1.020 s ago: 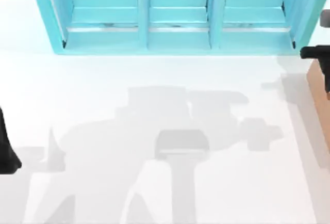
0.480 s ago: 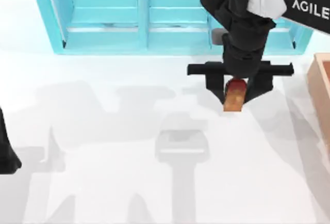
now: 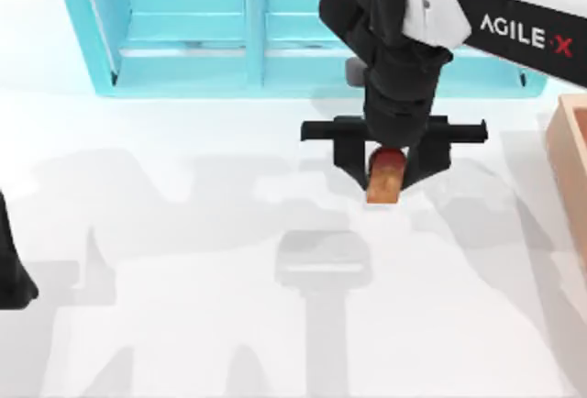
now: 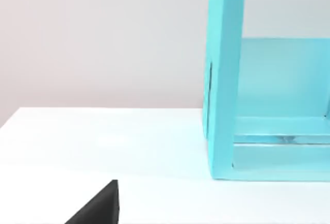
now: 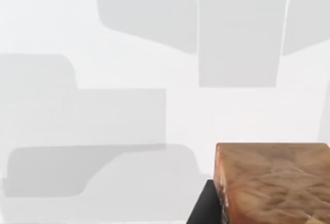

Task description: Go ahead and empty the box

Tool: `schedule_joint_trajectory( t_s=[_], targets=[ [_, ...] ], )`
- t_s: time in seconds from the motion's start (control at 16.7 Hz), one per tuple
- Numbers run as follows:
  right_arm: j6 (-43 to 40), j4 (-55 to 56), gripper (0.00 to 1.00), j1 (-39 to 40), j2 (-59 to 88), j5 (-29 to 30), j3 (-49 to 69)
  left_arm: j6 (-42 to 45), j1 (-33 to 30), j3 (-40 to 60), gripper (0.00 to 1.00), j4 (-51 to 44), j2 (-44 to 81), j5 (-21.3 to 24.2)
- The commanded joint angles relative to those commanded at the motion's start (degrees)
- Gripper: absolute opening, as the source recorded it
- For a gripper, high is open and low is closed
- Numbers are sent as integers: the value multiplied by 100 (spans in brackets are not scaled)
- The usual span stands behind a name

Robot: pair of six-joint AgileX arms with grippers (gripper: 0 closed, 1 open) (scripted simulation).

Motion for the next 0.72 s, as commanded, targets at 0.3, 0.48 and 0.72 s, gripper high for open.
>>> schedule_joint_trajectory(
  t_s=[0.3, 0.48, 0.72],
  targets=[
    [1, 638, 0, 15, 157, 12, -436, 0, 0, 0, 100, 0, 0, 0],
    [5, 871, 0, 26, 239, 16, -611, 0, 0, 0, 100, 0, 0, 0],
    [5, 871, 8, 26, 239, 16, -611, 0, 0, 0, 100, 0, 0, 0]
  ],
)
